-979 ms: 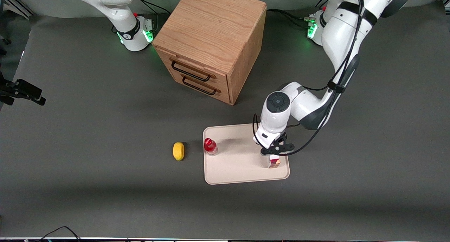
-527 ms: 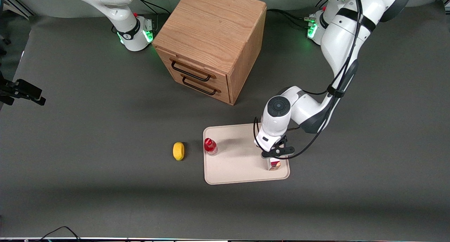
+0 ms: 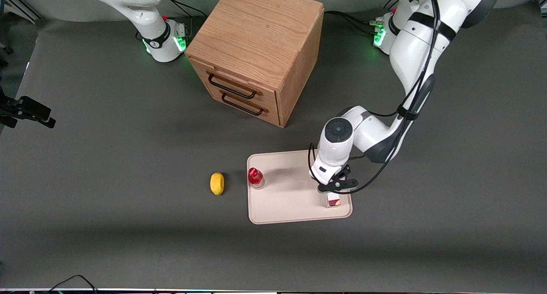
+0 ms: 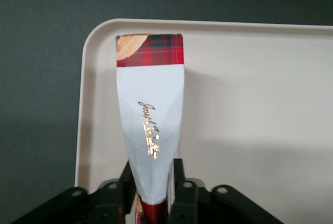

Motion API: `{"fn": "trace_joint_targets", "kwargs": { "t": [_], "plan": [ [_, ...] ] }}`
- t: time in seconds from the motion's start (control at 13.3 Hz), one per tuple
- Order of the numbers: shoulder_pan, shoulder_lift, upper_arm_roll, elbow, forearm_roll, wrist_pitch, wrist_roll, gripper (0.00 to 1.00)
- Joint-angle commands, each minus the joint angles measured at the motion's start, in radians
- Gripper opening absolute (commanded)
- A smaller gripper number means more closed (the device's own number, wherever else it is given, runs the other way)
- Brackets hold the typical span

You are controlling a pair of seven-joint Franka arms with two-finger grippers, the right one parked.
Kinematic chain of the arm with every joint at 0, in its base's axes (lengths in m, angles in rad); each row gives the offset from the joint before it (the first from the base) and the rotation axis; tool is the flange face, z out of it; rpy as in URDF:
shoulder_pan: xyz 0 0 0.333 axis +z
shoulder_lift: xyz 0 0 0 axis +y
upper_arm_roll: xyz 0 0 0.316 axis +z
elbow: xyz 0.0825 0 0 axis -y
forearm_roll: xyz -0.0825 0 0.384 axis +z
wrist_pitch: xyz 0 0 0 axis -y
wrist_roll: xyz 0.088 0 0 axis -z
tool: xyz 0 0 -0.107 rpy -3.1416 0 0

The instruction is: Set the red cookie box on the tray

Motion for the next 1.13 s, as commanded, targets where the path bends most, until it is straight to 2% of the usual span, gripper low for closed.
{"fn": "trace_joint_targets", "kwargs": {
  "t": [0.0,0.6,0.68,0.83,0.9,1.05],
  "plan": [
    [0.001,0.013,0.011,0.021,0.038,0.024,-0.005,1.00],
    [0.027,-0.029,0.001,0.024,0.025,0.009,-0.007,1.00],
    [0.030,-0.061,-0.005,0.018,0.015,-0.013,-0.007,1.00],
    [0.033,-0.156,-0.028,0.020,0.002,-0.171,0.045,1.00],
    [0.051,-0.211,-0.046,0.020,-0.049,-0.253,0.131,1.00],
    [0.071,-0.356,-0.042,0.018,-0.243,-0.409,0.310,1.00]
  ]
}}
